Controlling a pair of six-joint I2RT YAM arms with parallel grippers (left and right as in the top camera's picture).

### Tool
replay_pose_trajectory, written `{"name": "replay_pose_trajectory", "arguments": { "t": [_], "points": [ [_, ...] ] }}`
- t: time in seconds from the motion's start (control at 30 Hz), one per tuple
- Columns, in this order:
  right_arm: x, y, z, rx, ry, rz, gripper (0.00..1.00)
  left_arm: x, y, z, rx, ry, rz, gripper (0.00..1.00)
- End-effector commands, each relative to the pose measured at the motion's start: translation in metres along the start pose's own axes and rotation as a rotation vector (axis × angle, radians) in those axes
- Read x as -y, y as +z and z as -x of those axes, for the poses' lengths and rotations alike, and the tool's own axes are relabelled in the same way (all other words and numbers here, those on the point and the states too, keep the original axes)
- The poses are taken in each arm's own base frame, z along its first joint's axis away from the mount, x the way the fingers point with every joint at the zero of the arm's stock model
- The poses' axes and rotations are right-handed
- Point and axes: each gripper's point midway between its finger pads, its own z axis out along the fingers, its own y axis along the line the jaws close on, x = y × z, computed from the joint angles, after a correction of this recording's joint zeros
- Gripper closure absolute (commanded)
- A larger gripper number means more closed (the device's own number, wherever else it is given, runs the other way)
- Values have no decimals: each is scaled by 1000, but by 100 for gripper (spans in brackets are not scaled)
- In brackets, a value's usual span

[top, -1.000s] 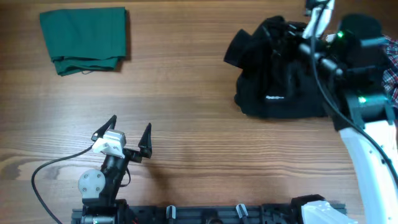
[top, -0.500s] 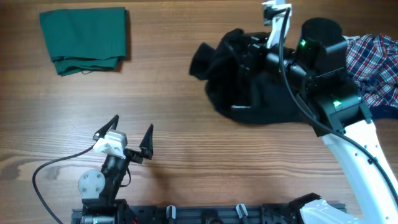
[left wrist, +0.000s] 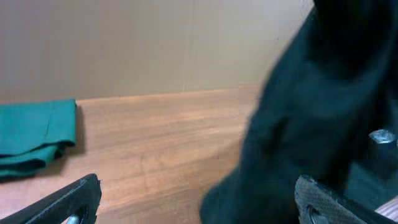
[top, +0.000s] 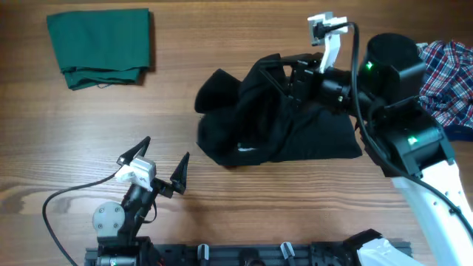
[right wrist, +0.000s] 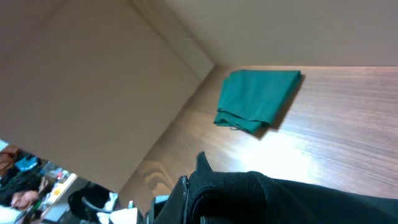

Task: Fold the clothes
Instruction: 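Pull the black shirt left off the plaid shirt with the right gripper, then lay the black shirt flat at center and move right gripper to its right edge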

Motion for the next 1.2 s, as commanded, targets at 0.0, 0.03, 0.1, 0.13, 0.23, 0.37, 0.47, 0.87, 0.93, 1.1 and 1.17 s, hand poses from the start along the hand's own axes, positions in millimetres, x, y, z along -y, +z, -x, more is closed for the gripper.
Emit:
{"name": "replay_pose_trajectory", "arguments": {
  "t": [0.0, 0.03, 0.1, 0.13, 0.23, 0.37, 0.47, 0.87, 0.93, 1.1, 1.17],
  "points": [
    [22, 30, -2, -24, 21, -33, 96, -6, -1, -1, 0, 10, 32, 0],
    [27, 40, -4, -35, 25, -31, 96, -6, -1, -1, 0, 10, 35, 0],
    [41, 72, -11, -59, 30, -18, 96, -9, -1, -1, 0, 10, 50, 0],
    [47, 90, -14, -63, 46, -5, 95, -9, -1, -1, 0, 10, 50, 0],
    [57, 128, -22, -60, 55, 33, 96, -9, -1, -1, 0, 10, 50, 0],
    [71, 177, -28, 1, 22, 65, 95, -9, -1, -2, 0, 9, 49, 0],
    [77, 202, -48, -19, 18, 89, 60, -9, -1, -2, -1, 9, 49, 0],
    [191, 123, -65, -209, -178, -469, 59, -12, 4, -23, -95, -33, 53, 0],
    [191, 111, -87, -336, -266, -471, 61, -13, 5, -27, -112, -40, 55, 0],
    [186, 93, -146, -613, -357, -437, 61, -14, 5, -34, -140, -53, 57, 0],
    [180, 91, -160, -678, -417, -412, 62, -14, 5, -35, -144, -54, 58, 0]
  ]
}}
